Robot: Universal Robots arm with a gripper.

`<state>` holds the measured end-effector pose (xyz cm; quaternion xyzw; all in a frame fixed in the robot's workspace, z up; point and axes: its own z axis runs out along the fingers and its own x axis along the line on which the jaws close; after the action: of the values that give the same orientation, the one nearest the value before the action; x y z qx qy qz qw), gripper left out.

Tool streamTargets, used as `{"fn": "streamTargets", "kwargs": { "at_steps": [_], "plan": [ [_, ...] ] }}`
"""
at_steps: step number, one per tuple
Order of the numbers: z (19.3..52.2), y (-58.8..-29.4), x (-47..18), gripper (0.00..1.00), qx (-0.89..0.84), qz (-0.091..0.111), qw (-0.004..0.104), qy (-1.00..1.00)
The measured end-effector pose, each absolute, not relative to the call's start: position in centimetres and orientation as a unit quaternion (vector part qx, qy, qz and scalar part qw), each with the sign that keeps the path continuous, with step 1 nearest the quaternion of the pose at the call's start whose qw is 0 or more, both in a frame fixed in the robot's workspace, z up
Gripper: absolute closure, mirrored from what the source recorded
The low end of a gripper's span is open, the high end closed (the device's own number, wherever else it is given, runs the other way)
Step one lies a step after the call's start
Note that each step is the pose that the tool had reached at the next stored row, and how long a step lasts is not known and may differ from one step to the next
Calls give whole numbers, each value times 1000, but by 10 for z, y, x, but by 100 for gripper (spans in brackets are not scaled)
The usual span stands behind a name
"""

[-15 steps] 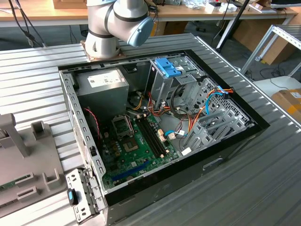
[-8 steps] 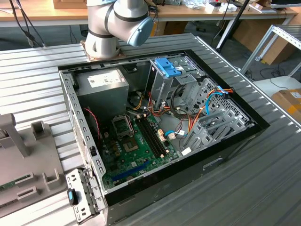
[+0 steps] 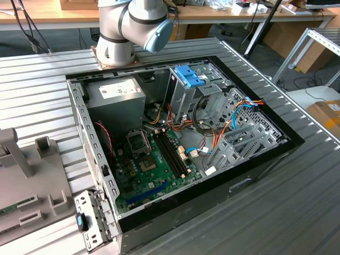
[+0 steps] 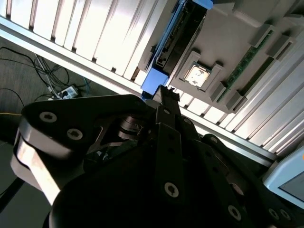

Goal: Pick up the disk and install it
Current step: 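Pick up the disk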

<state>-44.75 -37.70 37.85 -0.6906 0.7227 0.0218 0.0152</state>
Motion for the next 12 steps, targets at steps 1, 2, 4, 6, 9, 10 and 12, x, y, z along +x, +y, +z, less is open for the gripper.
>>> {"fn": "streamTargets", "kwargs": {
  "at_steps": [1,2,4,6,9,10,12],
  "plan": [
    [379,-377,-447,83,-691,22,15,723],
    [379,-377,-447,83,-691,22,15,723],
    [379,-377,-447,58,-691,22,15,723],
    [378,-377,-447,52,-691,22,15,723],
    [379,-377,-447,40,-691,22,15,723],
    [379,-377,-447,40,-691,22,15,723],
    [379,-377,-447,40,-691,22,15,723]
  ]
}}
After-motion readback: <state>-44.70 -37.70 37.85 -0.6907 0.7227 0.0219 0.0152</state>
